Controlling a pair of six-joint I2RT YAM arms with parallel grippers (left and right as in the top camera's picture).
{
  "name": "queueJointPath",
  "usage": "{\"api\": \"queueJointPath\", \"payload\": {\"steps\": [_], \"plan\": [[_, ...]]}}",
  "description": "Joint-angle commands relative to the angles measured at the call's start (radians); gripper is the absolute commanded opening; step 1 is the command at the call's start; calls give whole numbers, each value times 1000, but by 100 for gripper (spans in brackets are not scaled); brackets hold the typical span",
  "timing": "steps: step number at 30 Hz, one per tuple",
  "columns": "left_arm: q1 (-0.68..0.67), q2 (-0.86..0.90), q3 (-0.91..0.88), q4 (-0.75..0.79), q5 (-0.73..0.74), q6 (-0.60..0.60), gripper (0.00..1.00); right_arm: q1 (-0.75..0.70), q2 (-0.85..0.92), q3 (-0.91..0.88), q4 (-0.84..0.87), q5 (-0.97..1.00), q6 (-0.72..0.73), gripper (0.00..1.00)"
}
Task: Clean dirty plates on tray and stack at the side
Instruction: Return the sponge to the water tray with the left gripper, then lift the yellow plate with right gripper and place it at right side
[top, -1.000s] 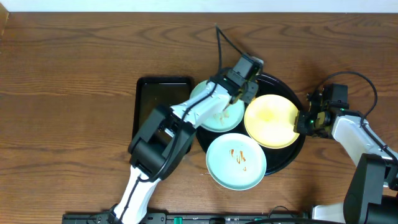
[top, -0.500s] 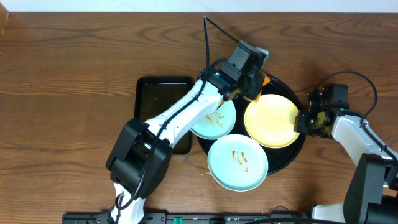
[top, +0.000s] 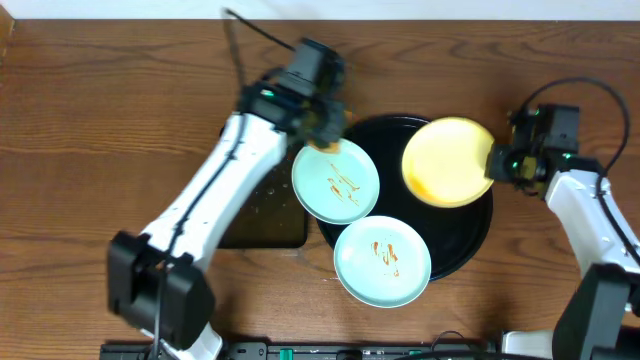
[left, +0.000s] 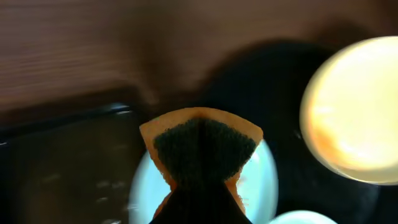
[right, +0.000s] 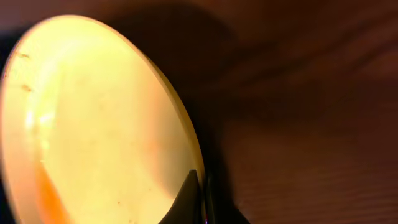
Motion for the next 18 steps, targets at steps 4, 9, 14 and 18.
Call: {"api": "queueJointPath", "payload": {"steps": [4, 9, 14, 18], "plan": [[158, -30, 13, -98, -69, 2, 7, 19, -71, 38, -185, 29, -132, 1], [234, -30, 13, -157, -66, -5, 8, 25, -72, 38, -325, 28, -118, 1], [248, -30, 13, -159, -66, -5, 8, 12, -72, 40, -227, 28, -53, 1], [248, -30, 13, -159, -66, -5, 8, 11, -72, 55, -165, 25, -72, 1]]}}
